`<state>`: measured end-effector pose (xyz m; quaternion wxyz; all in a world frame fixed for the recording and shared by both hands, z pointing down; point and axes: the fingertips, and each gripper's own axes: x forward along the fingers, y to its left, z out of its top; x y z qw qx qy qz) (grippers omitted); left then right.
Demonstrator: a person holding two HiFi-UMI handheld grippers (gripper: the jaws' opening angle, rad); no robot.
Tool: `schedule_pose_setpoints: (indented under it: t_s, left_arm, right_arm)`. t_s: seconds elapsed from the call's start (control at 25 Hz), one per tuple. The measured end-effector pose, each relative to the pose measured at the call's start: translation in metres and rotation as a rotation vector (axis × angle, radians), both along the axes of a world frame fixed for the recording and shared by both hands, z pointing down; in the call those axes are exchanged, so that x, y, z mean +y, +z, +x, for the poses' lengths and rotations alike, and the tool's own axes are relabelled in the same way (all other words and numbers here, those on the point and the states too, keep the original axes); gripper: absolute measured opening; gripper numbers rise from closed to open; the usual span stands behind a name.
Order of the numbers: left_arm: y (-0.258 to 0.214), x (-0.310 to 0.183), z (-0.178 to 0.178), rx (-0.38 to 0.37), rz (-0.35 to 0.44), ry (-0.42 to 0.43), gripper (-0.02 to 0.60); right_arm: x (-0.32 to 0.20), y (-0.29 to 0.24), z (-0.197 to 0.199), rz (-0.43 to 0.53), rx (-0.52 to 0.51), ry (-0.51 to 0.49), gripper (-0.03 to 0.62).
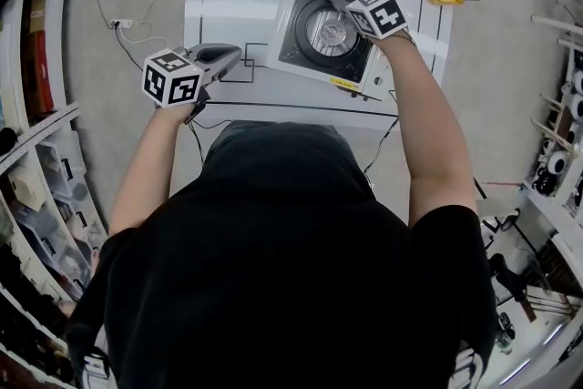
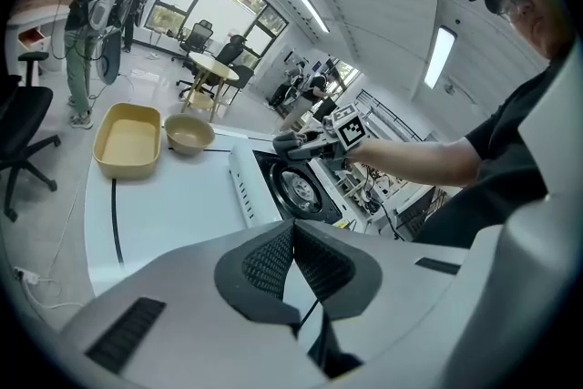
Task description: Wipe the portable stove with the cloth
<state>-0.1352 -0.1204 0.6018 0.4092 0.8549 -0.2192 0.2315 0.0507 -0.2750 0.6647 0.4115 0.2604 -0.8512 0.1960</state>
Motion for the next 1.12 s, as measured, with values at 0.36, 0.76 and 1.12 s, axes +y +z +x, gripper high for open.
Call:
schedule_pose_setpoints:
  t_s: [0.36, 0.76, 1.12]
  left_arm:
    - [-0.001, 0.002, 0.020, 0.003, 0.001, 0.035, 0.023]
    - [-0.001, 0.008, 0.043, 0.006, 0.000, 0.076, 0.023]
    - [-0.002, 0.018, 0.041, 0.008, 0.000, 0.077, 0.023]
  right_arm:
    - [0.019, 0.006, 0.065, -0.008, 0.083, 0.042, 0.199]
    - [0.037, 0.004, 0.085, 0.007, 0.082, 0.087, 0.196]
    - [0.060, 0.002, 0.087, 0.019, 0.117, 0.116, 0.195]
